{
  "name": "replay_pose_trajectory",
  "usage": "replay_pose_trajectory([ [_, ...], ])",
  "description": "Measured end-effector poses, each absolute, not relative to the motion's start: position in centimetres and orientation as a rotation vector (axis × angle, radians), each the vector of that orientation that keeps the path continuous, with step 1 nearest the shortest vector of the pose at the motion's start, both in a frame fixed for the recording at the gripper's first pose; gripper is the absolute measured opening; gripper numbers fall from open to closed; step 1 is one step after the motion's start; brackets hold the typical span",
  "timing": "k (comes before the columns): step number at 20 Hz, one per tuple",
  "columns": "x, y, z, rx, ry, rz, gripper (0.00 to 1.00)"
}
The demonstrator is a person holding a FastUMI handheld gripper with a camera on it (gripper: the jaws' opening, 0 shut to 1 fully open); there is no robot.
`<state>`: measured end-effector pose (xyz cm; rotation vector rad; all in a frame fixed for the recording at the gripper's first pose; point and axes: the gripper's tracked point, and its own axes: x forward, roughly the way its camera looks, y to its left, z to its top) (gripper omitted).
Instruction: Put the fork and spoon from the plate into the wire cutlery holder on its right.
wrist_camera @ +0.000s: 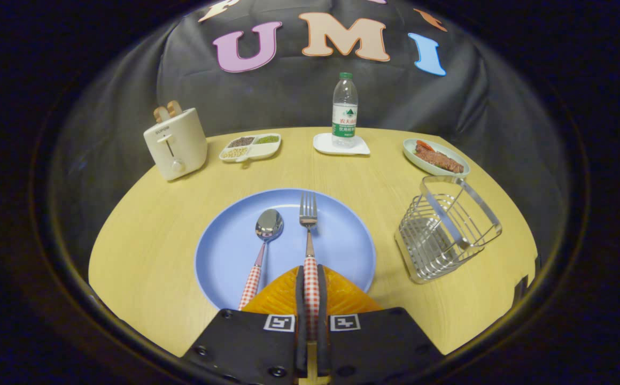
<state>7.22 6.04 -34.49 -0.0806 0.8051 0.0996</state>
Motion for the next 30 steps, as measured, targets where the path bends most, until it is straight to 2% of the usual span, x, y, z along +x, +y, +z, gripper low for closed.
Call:
replay_pose_trajectory([
  [8,9.1,2.5,-25.2,-0.093,0.728,0.116,0.1],
  [14,8.5,-4.2,-21.9,-0.147,0.816,0.104,0.1],
  [23,5.8,-9.6,-22.6,-0.17,1.123,0.149,0.1],
  [30,6.4,-9.5,-25.4,-0.218,1.391,0.171,0.1],
])
